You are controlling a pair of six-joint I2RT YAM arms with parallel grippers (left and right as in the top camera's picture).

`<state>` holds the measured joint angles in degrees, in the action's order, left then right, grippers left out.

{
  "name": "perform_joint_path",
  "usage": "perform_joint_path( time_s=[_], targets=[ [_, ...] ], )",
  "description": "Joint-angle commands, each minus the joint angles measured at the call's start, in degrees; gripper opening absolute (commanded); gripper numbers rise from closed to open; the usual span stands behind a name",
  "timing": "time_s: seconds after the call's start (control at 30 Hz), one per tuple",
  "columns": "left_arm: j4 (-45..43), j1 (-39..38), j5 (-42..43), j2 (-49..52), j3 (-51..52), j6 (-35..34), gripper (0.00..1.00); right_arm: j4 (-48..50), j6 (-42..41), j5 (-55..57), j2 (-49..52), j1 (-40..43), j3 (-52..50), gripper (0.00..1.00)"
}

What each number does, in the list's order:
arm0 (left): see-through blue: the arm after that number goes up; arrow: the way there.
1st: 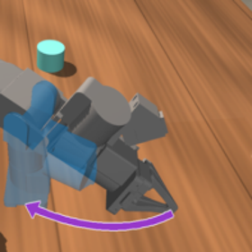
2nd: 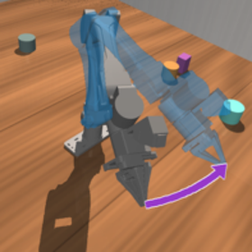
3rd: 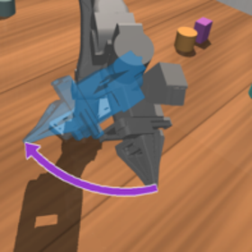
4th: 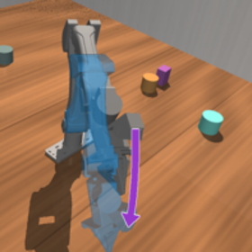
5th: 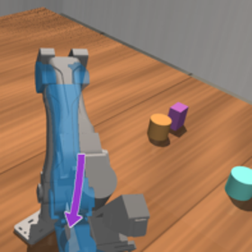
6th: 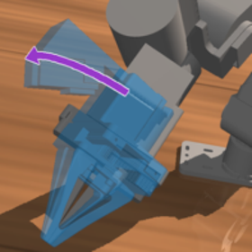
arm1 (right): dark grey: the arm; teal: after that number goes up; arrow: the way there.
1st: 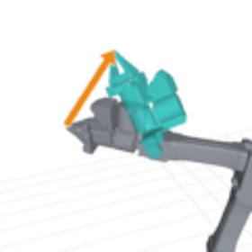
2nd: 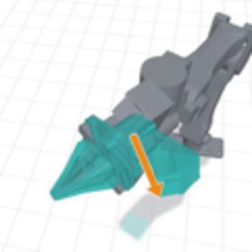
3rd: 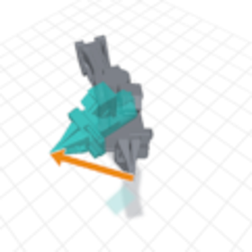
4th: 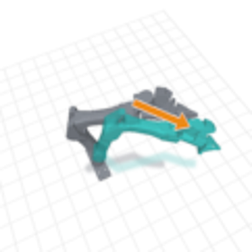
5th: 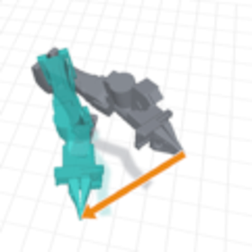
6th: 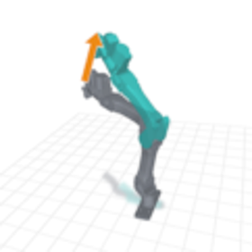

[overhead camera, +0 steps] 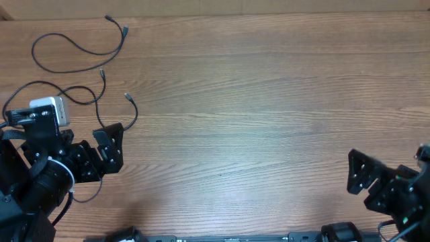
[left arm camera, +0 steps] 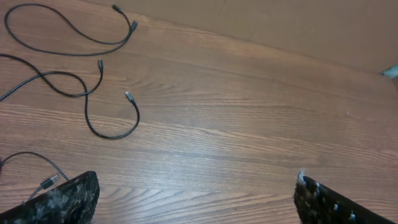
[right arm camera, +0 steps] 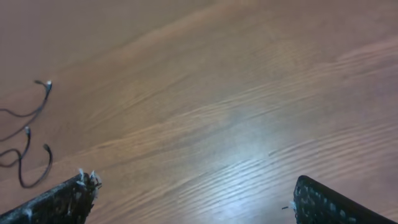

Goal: Untangle cables

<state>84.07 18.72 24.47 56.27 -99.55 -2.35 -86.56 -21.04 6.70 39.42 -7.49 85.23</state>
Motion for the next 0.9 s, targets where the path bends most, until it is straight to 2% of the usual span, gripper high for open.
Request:
perform_joint_path(
  time_s=[0.0,0.2,0.47,0.7,0.87],
  targets=[
    [-0.22,-0.11,0.61,-0.02,-0.57,1.53,1.0,4.96,7.76,-2.6,-5.11,0.61,-8.31,1.0],
    [-0.22,-0.11,0.61,-0.02,-0.57,1.53,1.0,19.47,16.72,-6.88,-14.23,2.51,-25.75,1.0],
    [-0.2,-0.11,0.61,-0.02,-0.57,1.53,1.0,46.01,16.87,-6.88,-29.11,6.78,-51.6,1.0],
    [-0.22,-0.11,0.61,-0.02,-0.57,1.53,1.0,59.06,16.85,-7.02,-37.94,8.11,-67.34,1.0],
    [-0.2,-0.11,0.61,-0.04,-0.57,1.53,1.0,68.87,18.4,-8.98,-39.26,8.11,-74.07,1.0]
  ],
)
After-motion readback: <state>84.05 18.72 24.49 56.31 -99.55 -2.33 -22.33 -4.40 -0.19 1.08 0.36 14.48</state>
